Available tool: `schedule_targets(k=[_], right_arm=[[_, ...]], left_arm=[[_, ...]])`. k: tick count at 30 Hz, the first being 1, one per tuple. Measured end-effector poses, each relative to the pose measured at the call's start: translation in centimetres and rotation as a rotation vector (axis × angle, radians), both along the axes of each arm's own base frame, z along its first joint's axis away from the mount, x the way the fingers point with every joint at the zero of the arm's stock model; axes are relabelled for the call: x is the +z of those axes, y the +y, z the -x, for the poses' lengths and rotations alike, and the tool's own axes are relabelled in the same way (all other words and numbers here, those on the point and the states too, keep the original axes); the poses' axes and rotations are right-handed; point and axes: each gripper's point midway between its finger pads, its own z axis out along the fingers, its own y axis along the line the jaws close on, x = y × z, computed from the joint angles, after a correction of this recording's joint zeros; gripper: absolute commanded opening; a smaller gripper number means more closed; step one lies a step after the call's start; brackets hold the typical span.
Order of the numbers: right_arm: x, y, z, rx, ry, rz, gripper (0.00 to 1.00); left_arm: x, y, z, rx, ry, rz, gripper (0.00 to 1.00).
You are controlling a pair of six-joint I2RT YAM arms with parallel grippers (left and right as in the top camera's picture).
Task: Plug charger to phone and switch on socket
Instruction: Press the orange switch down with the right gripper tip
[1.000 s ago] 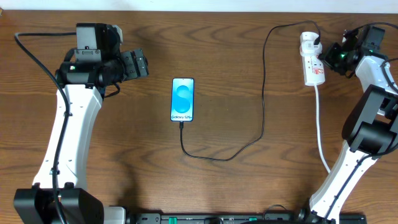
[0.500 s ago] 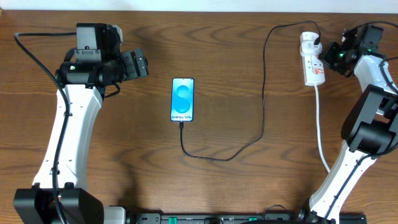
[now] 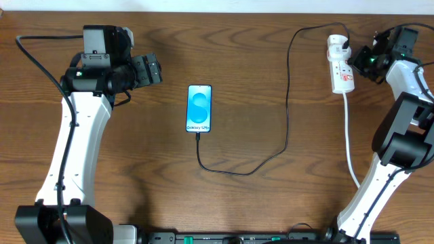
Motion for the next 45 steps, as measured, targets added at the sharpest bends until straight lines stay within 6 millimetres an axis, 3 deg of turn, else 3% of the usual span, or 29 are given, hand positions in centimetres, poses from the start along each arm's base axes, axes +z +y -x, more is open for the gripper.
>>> schedule_targets(k=[45], right_arm=[[-0.30, 0.17, -0.51, 0.058, -0.015, 0.129, 0.01]], left_arm=[[0.00, -0.01, 0.00, 0.000, 0.000, 0.000, 0.95]])
